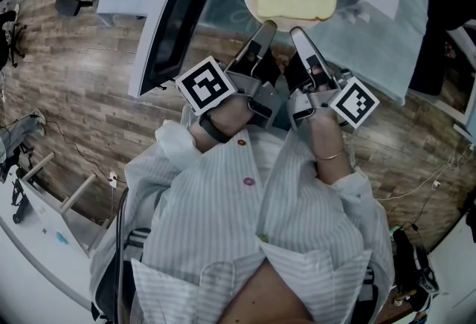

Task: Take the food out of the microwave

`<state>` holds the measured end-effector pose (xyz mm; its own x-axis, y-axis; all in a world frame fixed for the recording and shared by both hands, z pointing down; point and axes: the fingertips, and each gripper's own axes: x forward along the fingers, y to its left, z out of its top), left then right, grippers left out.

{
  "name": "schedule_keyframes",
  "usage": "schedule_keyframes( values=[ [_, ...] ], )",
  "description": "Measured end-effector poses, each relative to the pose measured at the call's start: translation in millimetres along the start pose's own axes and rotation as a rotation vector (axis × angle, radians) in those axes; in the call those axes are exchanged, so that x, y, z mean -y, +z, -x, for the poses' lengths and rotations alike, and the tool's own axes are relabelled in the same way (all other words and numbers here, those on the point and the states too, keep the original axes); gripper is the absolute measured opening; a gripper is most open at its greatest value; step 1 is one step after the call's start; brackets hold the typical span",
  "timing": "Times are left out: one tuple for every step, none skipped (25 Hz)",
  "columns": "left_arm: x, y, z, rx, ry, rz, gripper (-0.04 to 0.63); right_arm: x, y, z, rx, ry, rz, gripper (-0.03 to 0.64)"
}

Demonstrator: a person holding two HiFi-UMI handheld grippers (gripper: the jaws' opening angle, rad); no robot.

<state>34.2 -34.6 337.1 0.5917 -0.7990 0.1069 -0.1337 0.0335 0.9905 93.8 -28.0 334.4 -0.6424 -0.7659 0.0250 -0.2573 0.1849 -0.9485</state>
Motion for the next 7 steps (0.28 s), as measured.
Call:
schedule_keyframes(
  values=[
    [0.3, -0.2, 0.1, -0.001, -0.001, -0.001, 0.015, -0.3, -0.1, 0.2, 0.001, 0.0, 0.0, 0.043],
    [0.8, -0.3, 0.1, -0.003, -0.002, -0.002, 0.015, -0.8, -0.1, 0.3, 0.001, 0.001, -0.001, 0.043],
    [1.2, -0.4, 0.0, -0.004, -0.003, -0.002, 0.015, -1.2, -0.1, 0.3, 0.003, 0.002, -0.001, 0.043],
    [1.5, -0.5, -0.1, -0.005, -0.005, -0.001, 0.015, -1.5, -0.1, 0.3, 0.004, 0.003, -0.001, 0.043],
    [1.6, -0.6, -0.2, -0.005, -0.006, -0.001, 0.015, -1.6, -0.1, 0.3, 0.005, 0.003, -0.001, 0.043],
    [1.5, -0.7, -0.2, -0.006, -0.006, 0.0, 0.015, -1.5, -0.2, 0.4, 0.006, 0.004, 0.0, 0.043],
    [1.3, -0.8, -0.2, -0.006, -0.005, 0.0, 0.015, -1.3, -0.3, 0.6, 0.007, 0.004, 0.0, 0.043]
  ],
)
